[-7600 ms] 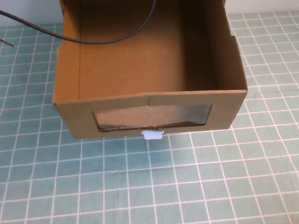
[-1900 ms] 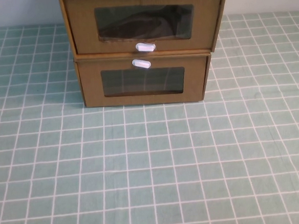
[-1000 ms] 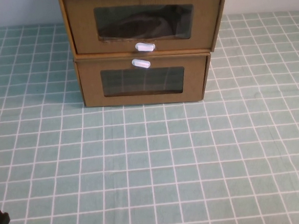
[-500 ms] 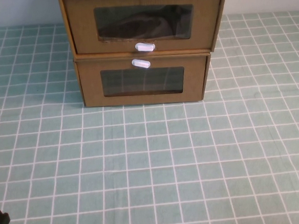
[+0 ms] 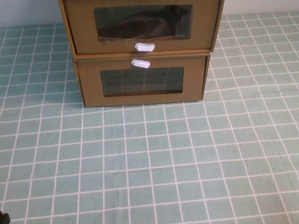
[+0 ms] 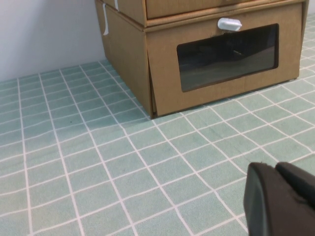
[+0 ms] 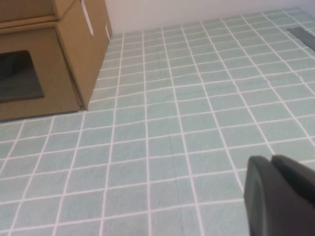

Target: Close the shoe box

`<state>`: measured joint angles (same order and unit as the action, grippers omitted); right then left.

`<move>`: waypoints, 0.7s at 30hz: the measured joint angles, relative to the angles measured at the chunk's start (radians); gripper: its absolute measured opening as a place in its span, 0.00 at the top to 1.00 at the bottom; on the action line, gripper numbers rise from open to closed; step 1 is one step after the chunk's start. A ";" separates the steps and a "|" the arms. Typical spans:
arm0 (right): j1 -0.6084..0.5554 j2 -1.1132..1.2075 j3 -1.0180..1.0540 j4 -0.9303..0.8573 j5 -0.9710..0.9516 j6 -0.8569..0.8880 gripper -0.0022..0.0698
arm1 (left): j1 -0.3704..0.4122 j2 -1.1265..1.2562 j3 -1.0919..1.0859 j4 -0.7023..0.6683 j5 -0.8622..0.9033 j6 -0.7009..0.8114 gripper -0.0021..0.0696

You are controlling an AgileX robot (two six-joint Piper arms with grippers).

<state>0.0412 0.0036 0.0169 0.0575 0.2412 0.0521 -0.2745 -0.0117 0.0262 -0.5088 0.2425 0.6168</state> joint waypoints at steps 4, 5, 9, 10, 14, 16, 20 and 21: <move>0.000 -0.012 0.010 0.004 0.026 -0.021 0.99 | 0.000 0.000 0.000 0.001 0.000 0.000 0.98; 0.000 -0.012 0.010 0.004 0.040 -0.040 0.99 | 0.000 0.000 0.000 0.001 0.000 0.000 0.98; 0.000 -0.012 0.010 0.009 0.101 -0.127 0.99 | 0.000 0.000 0.000 0.001 0.000 0.000 0.98; 0.000 -0.012 0.010 0.019 0.103 -0.136 0.99 | 0.000 0.000 0.000 0.001 0.000 0.000 0.98; 0.000 -0.012 0.010 0.086 0.107 -0.149 0.99 | 0.000 0.000 0.000 0.001 0.002 0.000 0.98; 0.000 -0.012 0.010 0.110 0.107 -0.150 0.99 | 0.000 0.000 0.000 0.001 0.002 0.000 0.98; 0.000 -0.012 0.010 0.133 0.109 -0.150 0.99 | 0.000 0.000 0.000 0.002 0.002 0.000 0.98; 0.000 -0.012 0.010 0.133 0.109 -0.153 0.99 | 0.000 0.000 0.000 0.002 0.002 0.000 0.98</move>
<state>0.0412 -0.0081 0.0270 0.1904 0.3500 -0.1006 -0.2745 -0.0117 0.0262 -0.5065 0.2446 0.6168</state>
